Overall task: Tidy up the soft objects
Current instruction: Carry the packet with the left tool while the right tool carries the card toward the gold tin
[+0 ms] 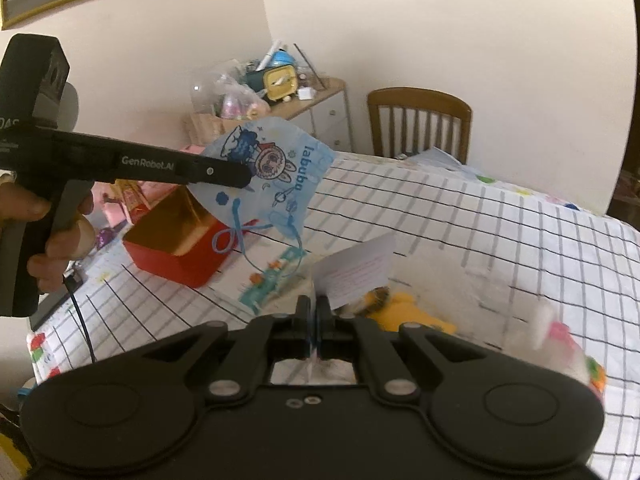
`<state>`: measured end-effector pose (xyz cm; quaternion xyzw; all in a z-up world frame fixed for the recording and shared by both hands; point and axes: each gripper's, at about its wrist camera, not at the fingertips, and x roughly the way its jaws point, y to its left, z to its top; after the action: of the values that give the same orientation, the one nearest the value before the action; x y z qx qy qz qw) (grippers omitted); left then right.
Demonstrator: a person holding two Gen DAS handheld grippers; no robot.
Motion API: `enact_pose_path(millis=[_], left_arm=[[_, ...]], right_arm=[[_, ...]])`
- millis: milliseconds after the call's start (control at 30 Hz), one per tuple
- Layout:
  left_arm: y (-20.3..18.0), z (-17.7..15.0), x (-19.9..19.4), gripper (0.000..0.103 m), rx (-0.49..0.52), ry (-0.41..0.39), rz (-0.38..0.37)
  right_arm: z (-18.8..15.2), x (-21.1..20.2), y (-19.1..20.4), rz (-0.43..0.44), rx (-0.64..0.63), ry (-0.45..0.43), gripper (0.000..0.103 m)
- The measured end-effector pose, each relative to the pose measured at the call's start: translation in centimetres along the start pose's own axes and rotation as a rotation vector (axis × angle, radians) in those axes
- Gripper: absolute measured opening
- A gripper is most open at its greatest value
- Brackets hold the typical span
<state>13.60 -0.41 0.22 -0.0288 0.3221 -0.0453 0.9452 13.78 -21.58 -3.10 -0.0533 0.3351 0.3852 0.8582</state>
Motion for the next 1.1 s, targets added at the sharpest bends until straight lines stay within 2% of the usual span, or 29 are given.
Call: enact_pose_path(millis=[600,867,1100], left_arm=[[11.7,-1.4,-3.3,0.001,-0.085,0.012,0.136],[17.2,-2.1,-3.0,0.001,-0.111,0.049,0.214],[21.6,-3.1,-0.8,0.001,-0.152,0.098,0.259]], right_arm=[[8.3,8.4,9.2,0.16,-0.152,-0.015,0.002],[10.4,13.1,12.6,0.196,-0.19,0.011,0.002],[11.7,17.2,14.9,0.219,-0.211,0.032,0.002]])
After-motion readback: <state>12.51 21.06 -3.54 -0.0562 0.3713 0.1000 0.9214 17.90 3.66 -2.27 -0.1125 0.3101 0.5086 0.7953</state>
